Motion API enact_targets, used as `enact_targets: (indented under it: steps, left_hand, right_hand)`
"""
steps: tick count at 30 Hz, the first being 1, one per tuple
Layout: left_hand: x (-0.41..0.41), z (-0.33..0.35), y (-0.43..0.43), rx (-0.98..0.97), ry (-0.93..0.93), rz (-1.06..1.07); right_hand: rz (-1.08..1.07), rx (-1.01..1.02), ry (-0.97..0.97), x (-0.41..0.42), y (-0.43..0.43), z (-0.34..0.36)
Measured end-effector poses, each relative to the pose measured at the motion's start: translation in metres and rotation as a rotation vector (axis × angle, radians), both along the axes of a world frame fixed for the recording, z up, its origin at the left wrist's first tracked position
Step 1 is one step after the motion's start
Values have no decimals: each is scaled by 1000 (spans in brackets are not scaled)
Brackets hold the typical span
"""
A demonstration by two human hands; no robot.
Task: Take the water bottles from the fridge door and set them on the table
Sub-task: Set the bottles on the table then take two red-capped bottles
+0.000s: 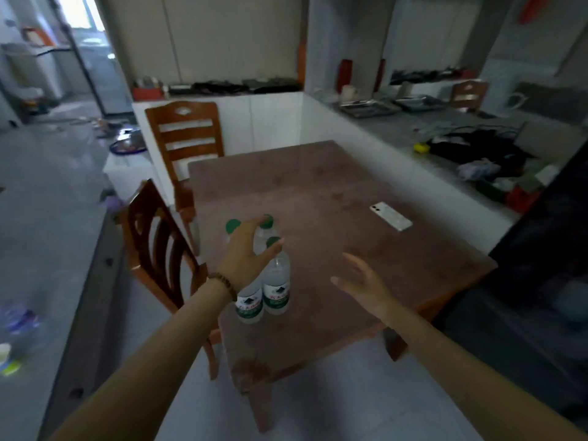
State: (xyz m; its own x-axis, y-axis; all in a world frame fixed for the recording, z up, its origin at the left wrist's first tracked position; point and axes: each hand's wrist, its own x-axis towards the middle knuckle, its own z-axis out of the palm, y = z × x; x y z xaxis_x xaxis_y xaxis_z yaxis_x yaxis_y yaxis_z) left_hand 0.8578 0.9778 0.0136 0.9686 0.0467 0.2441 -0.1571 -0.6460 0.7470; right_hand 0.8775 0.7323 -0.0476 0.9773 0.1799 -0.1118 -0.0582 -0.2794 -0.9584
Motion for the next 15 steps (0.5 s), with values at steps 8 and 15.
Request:
enact_targets:
  steps: [8, 15]
  left_hand:
    - [-80, 23, -83, 252, -17, -526]
    - [-216, 74, -221, 319, -94, -1005]
  right_hand:
    - [-444, -355, -188, -199, -57, 50]
    - [-835, -646, -193, -434, -121, 127]
